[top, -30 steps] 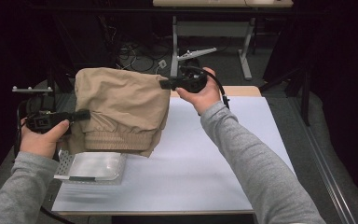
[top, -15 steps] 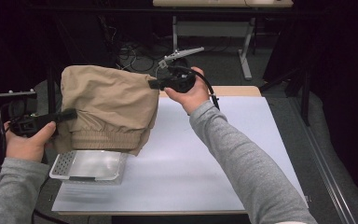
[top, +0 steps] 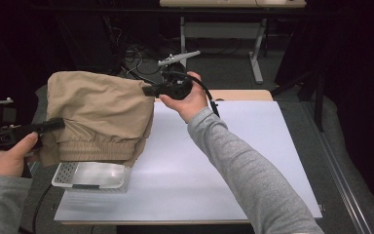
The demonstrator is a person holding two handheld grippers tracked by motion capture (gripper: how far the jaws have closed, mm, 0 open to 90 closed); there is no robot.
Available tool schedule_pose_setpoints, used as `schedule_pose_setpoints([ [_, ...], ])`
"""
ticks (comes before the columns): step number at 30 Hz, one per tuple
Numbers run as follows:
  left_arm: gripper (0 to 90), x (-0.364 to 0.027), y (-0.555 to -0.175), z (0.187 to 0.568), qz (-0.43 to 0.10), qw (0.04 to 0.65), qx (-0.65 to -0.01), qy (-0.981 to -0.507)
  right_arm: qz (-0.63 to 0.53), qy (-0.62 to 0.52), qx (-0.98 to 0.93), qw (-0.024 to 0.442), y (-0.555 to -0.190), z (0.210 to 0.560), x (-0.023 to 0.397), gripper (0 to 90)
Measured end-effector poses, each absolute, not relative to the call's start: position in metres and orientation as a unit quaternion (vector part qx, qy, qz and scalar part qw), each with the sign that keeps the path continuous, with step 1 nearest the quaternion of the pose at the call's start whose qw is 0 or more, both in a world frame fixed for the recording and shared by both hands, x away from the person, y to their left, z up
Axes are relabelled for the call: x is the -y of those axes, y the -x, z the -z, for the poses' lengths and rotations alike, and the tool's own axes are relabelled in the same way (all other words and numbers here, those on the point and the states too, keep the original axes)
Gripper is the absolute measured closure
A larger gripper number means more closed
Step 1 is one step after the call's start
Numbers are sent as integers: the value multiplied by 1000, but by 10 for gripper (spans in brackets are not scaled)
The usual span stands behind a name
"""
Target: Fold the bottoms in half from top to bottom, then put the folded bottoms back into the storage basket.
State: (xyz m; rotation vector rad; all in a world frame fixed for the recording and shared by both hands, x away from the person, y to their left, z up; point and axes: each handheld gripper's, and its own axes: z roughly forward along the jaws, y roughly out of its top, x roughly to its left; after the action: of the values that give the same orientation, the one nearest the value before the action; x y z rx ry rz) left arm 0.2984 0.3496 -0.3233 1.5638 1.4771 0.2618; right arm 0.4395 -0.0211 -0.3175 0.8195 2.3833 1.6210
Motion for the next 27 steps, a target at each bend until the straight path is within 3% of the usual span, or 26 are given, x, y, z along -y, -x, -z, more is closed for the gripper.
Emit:
schedule_pose_setpoints([
  [17, 857, -374, -289, 338, -94, 461, -624, -624, -525, -266, -806, 58, -438, 337, -7, 840],
  [27, 857, -389, -300, 369, -78, 446, -643, -618, -507, -268, -817, 53, -441, 355, -22, 840],
])
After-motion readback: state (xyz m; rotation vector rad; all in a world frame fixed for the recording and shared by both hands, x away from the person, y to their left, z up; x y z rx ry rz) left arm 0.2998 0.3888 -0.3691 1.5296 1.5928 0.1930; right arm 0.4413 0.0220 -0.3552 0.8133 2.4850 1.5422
